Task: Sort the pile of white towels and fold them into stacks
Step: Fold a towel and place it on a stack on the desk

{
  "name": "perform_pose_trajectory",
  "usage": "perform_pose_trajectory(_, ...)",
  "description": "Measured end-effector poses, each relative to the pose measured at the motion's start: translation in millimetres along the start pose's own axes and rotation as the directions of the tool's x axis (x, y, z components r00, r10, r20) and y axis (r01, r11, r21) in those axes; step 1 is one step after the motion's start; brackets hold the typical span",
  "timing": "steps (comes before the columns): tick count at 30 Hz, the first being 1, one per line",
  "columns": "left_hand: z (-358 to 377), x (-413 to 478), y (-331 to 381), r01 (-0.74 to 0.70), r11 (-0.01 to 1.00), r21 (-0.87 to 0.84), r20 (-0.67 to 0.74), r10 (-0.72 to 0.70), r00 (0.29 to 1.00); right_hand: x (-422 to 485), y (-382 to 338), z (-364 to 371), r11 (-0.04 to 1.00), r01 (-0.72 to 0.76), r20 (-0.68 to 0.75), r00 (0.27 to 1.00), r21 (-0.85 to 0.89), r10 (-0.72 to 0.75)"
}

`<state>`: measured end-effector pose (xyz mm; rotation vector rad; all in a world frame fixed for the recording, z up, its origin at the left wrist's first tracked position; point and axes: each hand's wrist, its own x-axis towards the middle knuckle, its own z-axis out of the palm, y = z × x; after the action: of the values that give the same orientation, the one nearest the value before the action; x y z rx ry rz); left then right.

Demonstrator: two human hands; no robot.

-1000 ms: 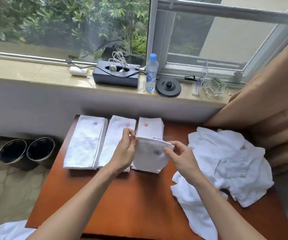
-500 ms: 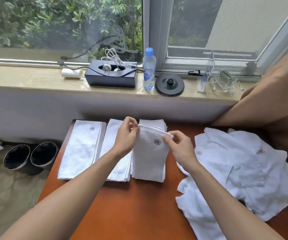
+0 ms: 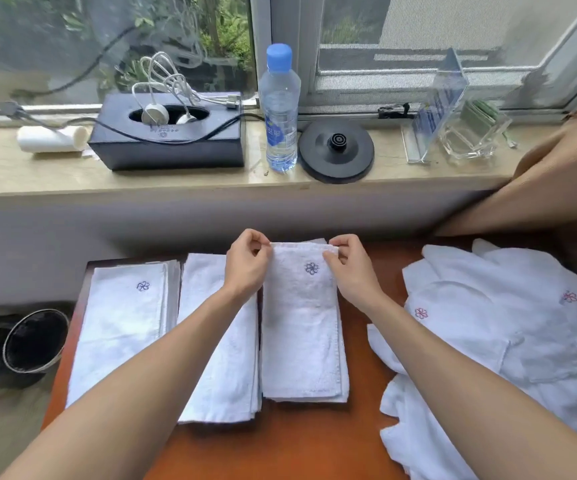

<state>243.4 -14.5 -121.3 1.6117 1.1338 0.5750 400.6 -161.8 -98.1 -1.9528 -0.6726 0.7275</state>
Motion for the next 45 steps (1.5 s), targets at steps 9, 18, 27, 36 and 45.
perform_pose_trajectory(9, 19, 23, -30, 0.026, 0.997, 0.075, 0.175, -0.039, 0.984, 51, 36, 26, 0.995, -0.049, -0.041, 0.998, -0.090, 0.046)
perform_pose_trajectory(18, 17, -79, -97, -0.552, 0.715, 0.428, 0.516, 0.308, 0.799, -70, 111, 44, 0.800, 0.162, 0.186, 0.981, -0.578, -0.065)
perform_pose_trajectory(27, 25, -169, -119, -0.514, 0.651, 0.558, 0.536, 0.191, 0.823, -149, 130, 36, 0.671, 0.165, 0.188, 0.981, -0.723, -0.039)
perform_pose_trajectory(36, 33, -192, -75, -0.439, 0.542, 0.717, 0.545, -0.042, 0.838, -209, 109, -16, 0.637, 0.179, 0.274, 0.960, -0.750, 0.052)
perform_pose_trajectory(45, 88, -292, -26, -0.503, 0.525, 0.687, 0.572, 0.037, 0.820, -276, 131, -110, 0.740, 0.140, 0.230, 0.973, -0.657, 0.020)
